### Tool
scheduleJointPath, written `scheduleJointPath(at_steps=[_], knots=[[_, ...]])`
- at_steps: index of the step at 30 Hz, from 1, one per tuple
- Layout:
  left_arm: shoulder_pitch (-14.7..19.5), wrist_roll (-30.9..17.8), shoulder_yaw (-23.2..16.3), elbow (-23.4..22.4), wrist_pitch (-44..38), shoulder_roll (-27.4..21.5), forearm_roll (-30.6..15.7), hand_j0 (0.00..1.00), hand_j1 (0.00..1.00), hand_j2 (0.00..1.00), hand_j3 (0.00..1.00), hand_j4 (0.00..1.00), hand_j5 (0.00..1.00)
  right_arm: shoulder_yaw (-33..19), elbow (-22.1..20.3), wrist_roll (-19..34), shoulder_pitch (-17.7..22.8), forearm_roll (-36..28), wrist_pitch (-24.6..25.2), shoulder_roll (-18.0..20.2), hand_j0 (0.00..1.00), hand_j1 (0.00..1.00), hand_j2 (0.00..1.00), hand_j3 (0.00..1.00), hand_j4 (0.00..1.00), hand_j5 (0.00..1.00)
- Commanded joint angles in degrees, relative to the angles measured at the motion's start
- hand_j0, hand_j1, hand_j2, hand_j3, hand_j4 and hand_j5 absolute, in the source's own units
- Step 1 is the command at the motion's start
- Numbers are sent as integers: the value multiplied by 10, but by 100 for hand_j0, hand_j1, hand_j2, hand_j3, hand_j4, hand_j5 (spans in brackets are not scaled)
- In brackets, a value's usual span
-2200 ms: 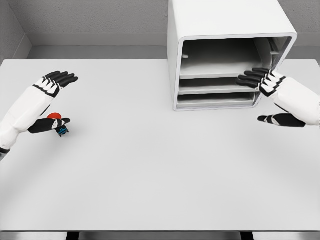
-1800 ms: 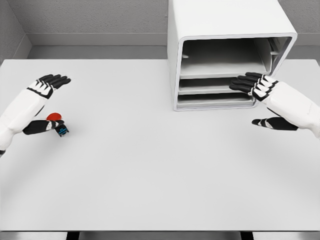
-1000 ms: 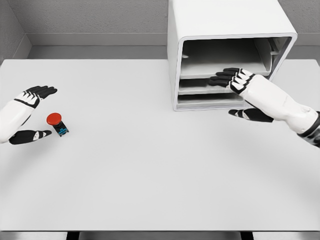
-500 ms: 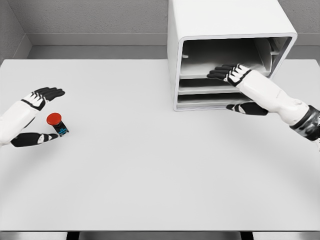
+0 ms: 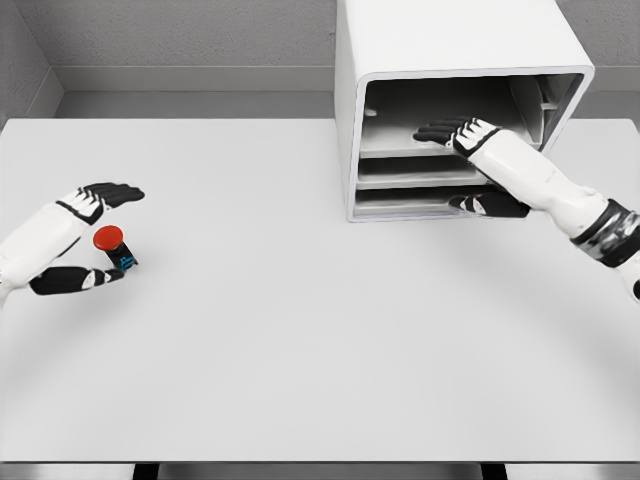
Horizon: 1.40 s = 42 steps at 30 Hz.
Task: Slide open multi-storey tabletop storage cabinets and put open load switch and slide close multi-storey tabletop storage cabinets
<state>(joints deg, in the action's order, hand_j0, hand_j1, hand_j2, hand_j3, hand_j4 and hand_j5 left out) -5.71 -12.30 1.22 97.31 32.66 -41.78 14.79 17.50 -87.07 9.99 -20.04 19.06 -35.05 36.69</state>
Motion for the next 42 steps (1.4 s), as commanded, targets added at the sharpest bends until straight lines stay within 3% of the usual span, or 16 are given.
scheduleJointPath(at_steps=[1,7,11,15,22,25,29,32,34,42], knots=[[1,-53,-1,-1,-37,-1,-21,95,95,95,95,95,95,0,6,-1,0,-2,1,-3,93,93,93,93,93,93],[40,-100,4,-22,-43,-1,-50,95,95,95,95,95,95,0,14,-1,0,17,1,-4,93,93,93,93,93,93],[65,-189,4,-43,-52,3,-48,99,99,99,99,99,99,0,45,-1,-9,28,1,-20,94,94,94,94,94,94],[73,-227,7,-55,-44,5,-47,100,100,100,100,100,100,0,70,-1,-24,38,1,-29,94,94,94,94,94,94],[101,-227,6,-99,-44,3,-41,100,100,100,100,100,100,16,115,-1,-48,46,1,-42,95,95,95,95,95,95],[109,-227,4,-104,-44,5,-5,100,100,100,100,100,100,23,124,-1,-50,47,1,-42,95,95,95,95,95,95],[119,-227,-10,-113,-27,6,-2,100,100,100,100,100,100,24,132,-1,-49,67,1,-42,96,96,96,96,96,96],[135,-227,-10,-150,-13,7,2,100,100,100,100,100,100,24,132,-1,-47,68,1,-41,99,99,99,99,99,99],[160,-227,-33,-172,-13,7,2,100,100,100,100,100,100,24,131,-1,-47,68,1,-41,99,99,99,99,99,99],[162,-227,-52,-176,-15,7,2,100,100,100,100,100,100,23,124,-1,-37,70,1,-35,100,100,100,100,100,100]])
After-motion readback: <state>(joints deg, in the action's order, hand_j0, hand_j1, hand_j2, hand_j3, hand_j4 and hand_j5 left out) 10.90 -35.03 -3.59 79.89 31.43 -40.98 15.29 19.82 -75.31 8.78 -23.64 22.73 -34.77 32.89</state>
